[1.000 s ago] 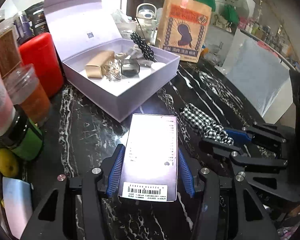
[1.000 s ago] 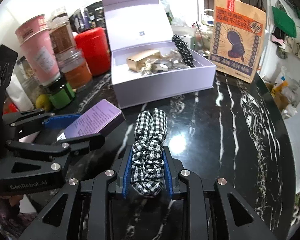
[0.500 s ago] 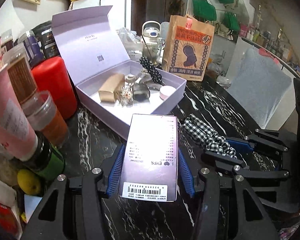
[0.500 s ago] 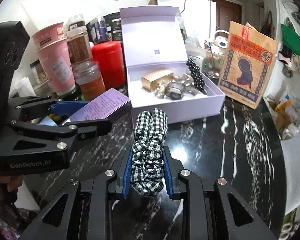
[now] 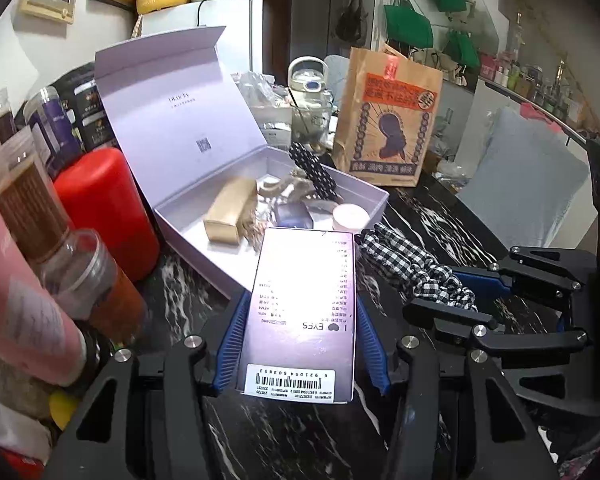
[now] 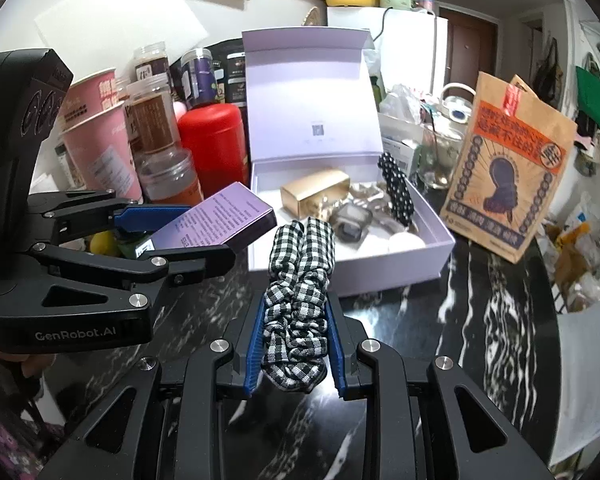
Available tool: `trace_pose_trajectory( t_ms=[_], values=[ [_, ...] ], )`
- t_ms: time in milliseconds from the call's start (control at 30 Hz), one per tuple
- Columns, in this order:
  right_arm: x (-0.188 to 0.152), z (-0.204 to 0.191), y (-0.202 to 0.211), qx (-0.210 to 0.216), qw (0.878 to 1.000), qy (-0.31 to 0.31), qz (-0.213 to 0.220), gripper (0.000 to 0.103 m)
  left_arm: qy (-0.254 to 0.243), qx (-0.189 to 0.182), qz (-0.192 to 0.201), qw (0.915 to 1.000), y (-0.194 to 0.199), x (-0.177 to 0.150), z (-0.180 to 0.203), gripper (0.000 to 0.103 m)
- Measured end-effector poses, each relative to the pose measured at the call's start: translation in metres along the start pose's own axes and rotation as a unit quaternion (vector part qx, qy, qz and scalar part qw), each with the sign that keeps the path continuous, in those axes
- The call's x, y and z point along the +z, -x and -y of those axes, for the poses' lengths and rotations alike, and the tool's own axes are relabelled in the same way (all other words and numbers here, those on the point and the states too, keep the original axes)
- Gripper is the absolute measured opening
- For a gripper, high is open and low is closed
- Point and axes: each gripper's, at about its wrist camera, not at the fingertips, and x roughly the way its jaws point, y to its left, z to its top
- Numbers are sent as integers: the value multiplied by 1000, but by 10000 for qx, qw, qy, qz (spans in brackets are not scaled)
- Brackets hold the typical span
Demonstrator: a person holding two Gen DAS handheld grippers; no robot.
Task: Organize rigid objects
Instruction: 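Carry the purple card box and gingham scrunchie over the lavender box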
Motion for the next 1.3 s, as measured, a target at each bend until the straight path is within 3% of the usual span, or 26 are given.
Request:
trace_pose_trajectory(
  t_ms=[867, 1300],
  values=[
    [92, 37, -27, 66, 9990, 231, 372, 27, -139, 471, 455, 9978, -32, 85, -33, 52],
    [119, 59, -54, 12, 9991, 181, 382, 27, -11, 546, 437, 9976, -64, 114, -50, 52]
  ],
)
